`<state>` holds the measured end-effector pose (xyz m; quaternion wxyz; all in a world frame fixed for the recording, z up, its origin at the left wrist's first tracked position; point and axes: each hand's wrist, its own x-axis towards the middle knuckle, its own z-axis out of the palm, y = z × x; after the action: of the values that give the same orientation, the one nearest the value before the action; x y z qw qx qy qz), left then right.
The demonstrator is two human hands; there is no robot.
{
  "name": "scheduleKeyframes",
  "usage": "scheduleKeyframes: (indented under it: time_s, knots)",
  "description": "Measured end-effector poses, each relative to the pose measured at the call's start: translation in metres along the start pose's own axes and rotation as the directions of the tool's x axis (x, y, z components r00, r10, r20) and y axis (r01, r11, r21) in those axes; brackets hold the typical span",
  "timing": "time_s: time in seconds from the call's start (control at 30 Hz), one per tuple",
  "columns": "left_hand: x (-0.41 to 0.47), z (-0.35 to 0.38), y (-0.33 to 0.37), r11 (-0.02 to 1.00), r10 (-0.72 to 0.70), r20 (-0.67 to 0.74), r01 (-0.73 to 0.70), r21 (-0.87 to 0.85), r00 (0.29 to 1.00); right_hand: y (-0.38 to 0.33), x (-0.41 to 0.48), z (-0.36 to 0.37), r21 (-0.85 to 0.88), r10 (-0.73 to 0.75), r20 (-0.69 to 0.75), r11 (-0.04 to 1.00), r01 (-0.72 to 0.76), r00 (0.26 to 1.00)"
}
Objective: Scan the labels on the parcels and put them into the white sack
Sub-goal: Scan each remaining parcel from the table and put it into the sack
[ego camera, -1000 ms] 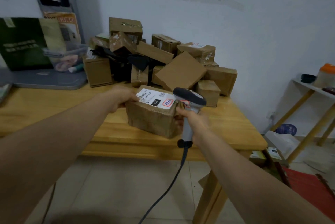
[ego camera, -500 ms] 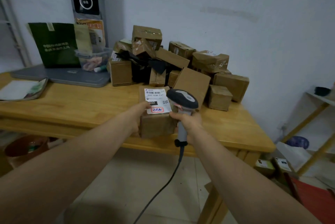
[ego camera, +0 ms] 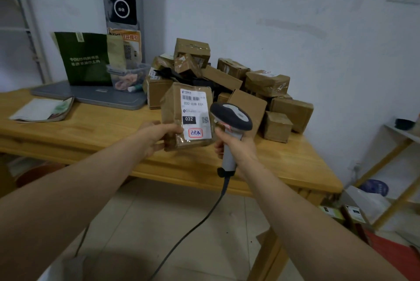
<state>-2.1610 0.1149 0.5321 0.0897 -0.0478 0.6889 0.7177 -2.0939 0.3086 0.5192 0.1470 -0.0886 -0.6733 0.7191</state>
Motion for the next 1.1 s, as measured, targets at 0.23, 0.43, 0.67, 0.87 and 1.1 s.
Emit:
scheduleKeyframes:
  time_s: [0.23, 0.43, 0.67, 0.87, 1.1]
  knots:
    - [0.000, -0.020, 0.010, 0.992, 0.117, -0.047, -0.115, 0.049, 0.992, -0.029, -0.015, 0.021, -0.026, 0.027, 0.182, 0.999, -0.023, 0.983]
    - [-0.001, -0.029, 0.010, 0.983, 0.171, -0.103, -0.163, 0.085, 0.980, -0.035, -0.020, 0.030, -0.063, 0.067, 0.175, 0.996, -0.056, 0.982]
    - [-0.001, -0.035, 0.011, 0.981, 0.186, -0.142, -0.174, 0.088, 0.972, -0.036, -0.022, 0.036, -0.051, 0.075, 0.172, 0.996, -0.067, 0.982]
    - [0.002, -0.047, 0.005, 0.985, 0.168, -0.185, -0.160, 0.059, 0.968, -0.035, -0.023, 0.044, 0.044, 0.097, 0.197, 0.993, -0.108, 0.976]
    - [-0.014, -0.112, -0.003, 0.991, 0.030, -0.394, -0.077, -0.105, 0.919, -0.016, -0.031, 0.098, 0.048, 0.290, 0.330, 0.945, -0.322, 0.899]
